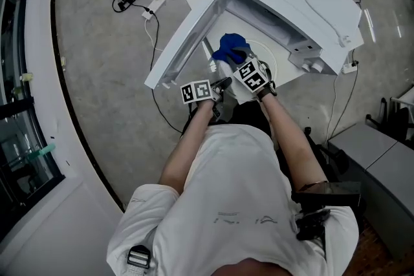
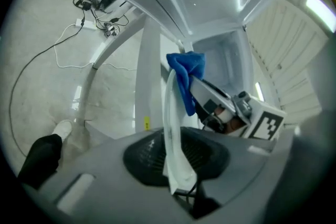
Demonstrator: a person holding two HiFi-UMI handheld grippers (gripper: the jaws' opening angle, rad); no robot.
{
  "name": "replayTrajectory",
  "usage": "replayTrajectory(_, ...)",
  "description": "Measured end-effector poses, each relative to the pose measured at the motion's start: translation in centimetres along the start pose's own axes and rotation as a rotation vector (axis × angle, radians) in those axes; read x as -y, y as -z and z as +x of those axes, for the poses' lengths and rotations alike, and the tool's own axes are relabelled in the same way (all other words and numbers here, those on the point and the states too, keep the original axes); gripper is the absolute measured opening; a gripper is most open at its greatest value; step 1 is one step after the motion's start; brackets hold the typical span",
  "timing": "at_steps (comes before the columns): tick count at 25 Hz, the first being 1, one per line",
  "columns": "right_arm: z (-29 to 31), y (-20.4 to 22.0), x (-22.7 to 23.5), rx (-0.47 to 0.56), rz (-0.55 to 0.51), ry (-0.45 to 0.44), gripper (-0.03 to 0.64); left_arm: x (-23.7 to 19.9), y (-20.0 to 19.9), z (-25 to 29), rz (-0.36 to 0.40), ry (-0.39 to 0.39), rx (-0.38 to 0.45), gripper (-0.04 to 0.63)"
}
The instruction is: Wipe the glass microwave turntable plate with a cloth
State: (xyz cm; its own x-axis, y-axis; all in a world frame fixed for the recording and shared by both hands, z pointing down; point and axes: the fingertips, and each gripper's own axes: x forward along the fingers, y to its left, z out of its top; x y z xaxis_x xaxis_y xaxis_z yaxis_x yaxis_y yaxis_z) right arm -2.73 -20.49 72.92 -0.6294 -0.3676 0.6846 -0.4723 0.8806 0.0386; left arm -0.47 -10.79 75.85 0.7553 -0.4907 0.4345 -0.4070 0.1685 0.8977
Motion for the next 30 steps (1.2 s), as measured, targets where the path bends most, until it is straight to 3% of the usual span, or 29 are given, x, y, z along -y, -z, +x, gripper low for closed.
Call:
replayTrajectory(6,-3.5,4.9,7.2,-0.057,0.222,0.267,0.069,0.1,-0.1,-0.2,-0.002,0.006,0.019,0.067)
replayTrajectory(12,-9.5,10.8,6.5,-0.097,0.378,0.373,0.069,0.0,-0.1,-0.3,0.015,0.0,0.007,0.067)
replayTrajectory(19,-12.9,15.3,-0.9,-0.144,0.461,0.283,0.067,-0.1,-0.1,-0.2,0.002,0.01,-0.007,0.064)
replayTrajectory(24,-12.6,14.2,-6.0,-0.147,0.569,0.186,0.067,-0.1,-0.1,-0.2,-0.023,0.008,-0.009,0.064)
replayTrajectory(30,-10.2,11.6,-9.9,-0.159,0.546,0.078,0.067,-0.2,-0.2,0.0,-0.034,0.016,-0.019,0.063)
